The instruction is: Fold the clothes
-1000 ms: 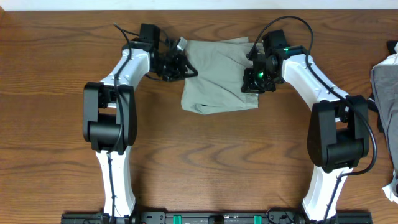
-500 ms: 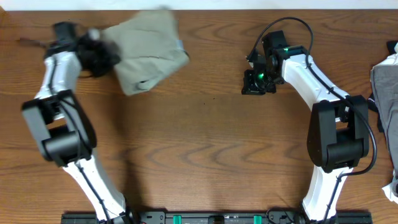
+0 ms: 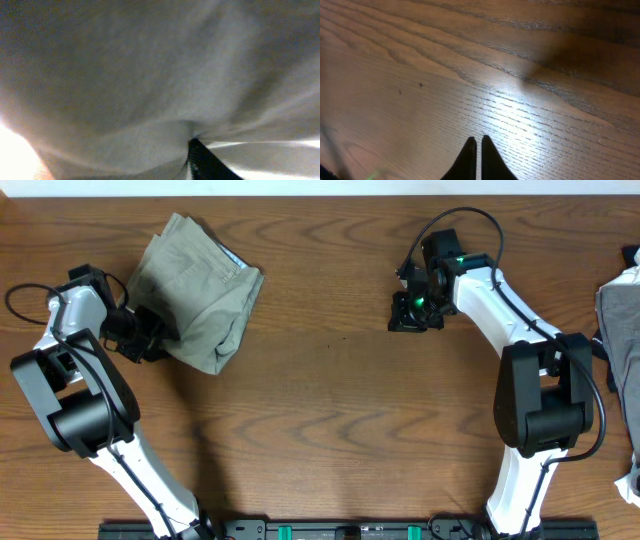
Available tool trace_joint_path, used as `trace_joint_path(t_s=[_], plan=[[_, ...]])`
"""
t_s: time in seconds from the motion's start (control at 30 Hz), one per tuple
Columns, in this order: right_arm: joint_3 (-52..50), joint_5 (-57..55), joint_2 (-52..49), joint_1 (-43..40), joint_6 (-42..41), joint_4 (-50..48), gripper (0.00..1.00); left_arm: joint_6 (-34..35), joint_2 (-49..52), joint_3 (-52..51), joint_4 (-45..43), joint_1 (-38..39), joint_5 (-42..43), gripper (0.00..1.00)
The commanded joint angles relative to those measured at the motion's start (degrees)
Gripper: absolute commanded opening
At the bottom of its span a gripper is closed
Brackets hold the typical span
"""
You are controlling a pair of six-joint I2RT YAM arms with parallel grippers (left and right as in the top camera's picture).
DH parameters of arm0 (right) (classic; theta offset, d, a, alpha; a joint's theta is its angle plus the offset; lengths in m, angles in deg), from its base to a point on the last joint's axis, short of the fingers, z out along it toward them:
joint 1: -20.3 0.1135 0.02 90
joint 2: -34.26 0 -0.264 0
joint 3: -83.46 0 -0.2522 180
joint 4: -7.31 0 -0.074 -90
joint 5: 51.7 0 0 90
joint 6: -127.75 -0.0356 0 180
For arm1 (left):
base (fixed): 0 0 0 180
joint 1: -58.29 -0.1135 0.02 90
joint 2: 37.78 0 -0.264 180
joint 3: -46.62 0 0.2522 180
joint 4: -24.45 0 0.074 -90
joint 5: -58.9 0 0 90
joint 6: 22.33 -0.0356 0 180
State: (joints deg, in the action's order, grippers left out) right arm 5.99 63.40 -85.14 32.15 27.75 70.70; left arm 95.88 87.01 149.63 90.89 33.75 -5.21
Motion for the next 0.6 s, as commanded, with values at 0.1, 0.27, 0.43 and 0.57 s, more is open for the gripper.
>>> trace_joint_path(t_s=[0.1,0.27,0.43,0.57], plan=[[0.5,0.6,3.6,-1.6,2.6,-0.2,0.09,-8.5,-7.7,-0.9,1.2,0.1,-0.9,0.58],[0.5,0.7,11.9,-3.8,3.5,-2.4,0.17,-18.0,-20.9,-0.1,0.7,0.4,-0.9,0.63],[0.5,0.6,23.6,-5.7,5.0,-4.3,0.28,-30.2,-35.2,-0.1,3.1,2.8,-0.9,0.65],[0.5,-3.5,34.2,-6.5,5.4,-3.7,0.67,-35.7,-44.9,-0.1,4.5,6.2,-4.2,1.00]])
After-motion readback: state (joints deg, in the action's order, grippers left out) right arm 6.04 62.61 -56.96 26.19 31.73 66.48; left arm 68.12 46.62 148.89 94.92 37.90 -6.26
